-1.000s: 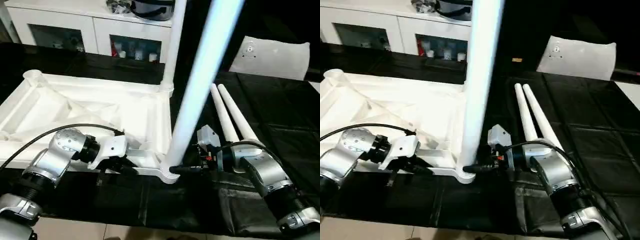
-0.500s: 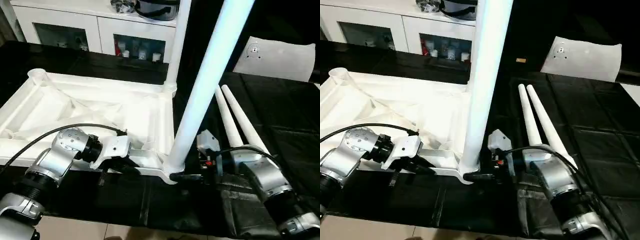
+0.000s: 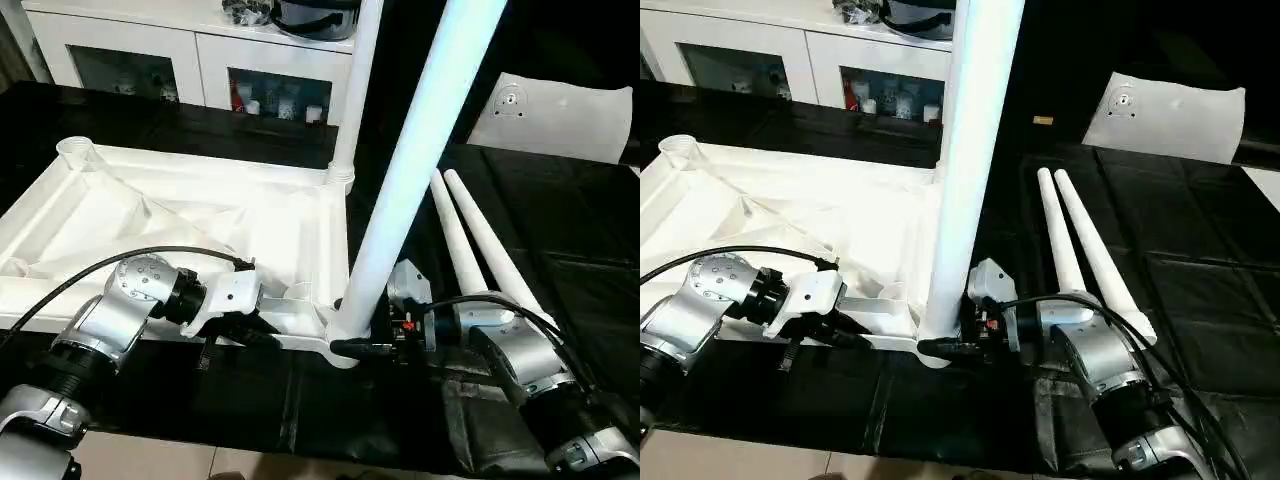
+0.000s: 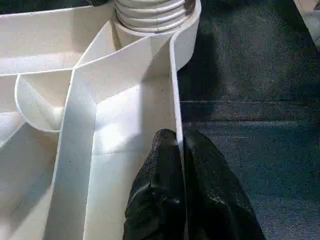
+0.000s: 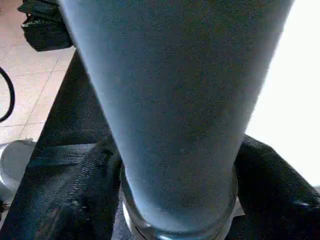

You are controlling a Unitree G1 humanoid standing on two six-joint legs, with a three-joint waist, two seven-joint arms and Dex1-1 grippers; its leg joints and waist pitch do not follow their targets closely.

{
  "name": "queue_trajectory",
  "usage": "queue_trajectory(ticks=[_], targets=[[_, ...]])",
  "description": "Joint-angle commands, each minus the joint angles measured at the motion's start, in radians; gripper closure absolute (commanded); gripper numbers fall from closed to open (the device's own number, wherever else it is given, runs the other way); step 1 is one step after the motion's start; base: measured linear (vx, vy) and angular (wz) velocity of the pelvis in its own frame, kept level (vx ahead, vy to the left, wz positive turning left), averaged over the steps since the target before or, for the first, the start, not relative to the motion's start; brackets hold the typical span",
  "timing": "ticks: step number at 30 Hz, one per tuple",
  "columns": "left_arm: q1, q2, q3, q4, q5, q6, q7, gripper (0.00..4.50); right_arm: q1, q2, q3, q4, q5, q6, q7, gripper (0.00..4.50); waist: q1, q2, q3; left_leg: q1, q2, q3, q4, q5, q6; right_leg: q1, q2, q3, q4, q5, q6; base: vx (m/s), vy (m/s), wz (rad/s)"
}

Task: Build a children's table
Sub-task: Rotate leg to tighten

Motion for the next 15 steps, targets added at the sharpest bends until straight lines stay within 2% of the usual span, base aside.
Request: queue_trajectory(ticks=[1, 2, 9, 11, 14, 15], targets=[[-0.011, -0.040, 0.021, 0.006, -0.040, -0.032, -0.007, 4.50, 0.008, -0.013, -0.014, 0.003, -0.004, -0.002, 0.012, 1.56, -0.009, 0.006, -0.049, -0.008, 0.101, -0.033, -0.100, -0.127, 0.030, 0.044, -0.114, 0.073, -0.087, -0.452, -0.163, 0.000, 0.000, 0.00], [-0.011, -0.040, 0.021, 0.006, -0.040, -0.032, -0.007, 4.50, 0.009, -0.014, -0.013, 0.004, -0.005, -0.003, 0.012, 1.75, -0.010, 0.006, -0.048, -0.009, 0.102, -0.033, -0.100, -0.125, 0.031, 0.043, -0.113, 0.074, -0.087, -0.443, -0.166, 0.000, 0.000, 0.00], [0.008, -0.043, 0.037, -0.013, -0.052, 0.004, 0.019, 4.50, 0.026, -0.006, -0.016, -0.004, 0.002, 0.005, 0.002, 1.79, -0.009, 0.008, -0.048, -0.008, 0.102, -0.033, -0.101, -0.132, 0.028, 0.044, -0.114, 0.074, -0.087, -0.443, -0.169, 0.000, 0.000, 0.00], [0.023, -0.054, 0.056, -0.039, -0.056, 0.054, 0.074, 4.50, 0.036, 0.010, -0.029, -0.011, 0.010, 0.026, -0.033, 1.80, -0.009, 0.011, -0.047, -0.009, 0.104, -0.033, -0.101, -0.134, 0.024, 0.044, -0.114, 0.075, -0.085, -0.433, -0.175, 0.000, 0.000, 0.00], [0.037, -0.082, 0.084, -0.070, -0.048, 0.112, 0.175, 4.50, 0.044, 0.052, -0.051, -0.002, 0.002, 0.037, -0.129, 1.80, -0.013, 0.009, -0.048, -0.011, 0.102, -0.034, -0.102, -0.139, 0.020, 0.046, -0.115, 0.074, -0.086, -0.456, -0.168, 0.000, 0.000, 0.00], [0.043, -0.093, 0.091, -0.087, -0.044, 0.136, 0.211, 4.50, 0.046, 0.074, -0.059, 0.004, -0.006, 0.047, -0.181, 1.80, -0.017, 0.014, -0.045, -0.011, 0.101, -0.035, -0.103, -0.141, 0.014, 0.043, -0.113, 0.073, -0.090, -0.472, -0.162, 0.000, 0.000, 0.00]])
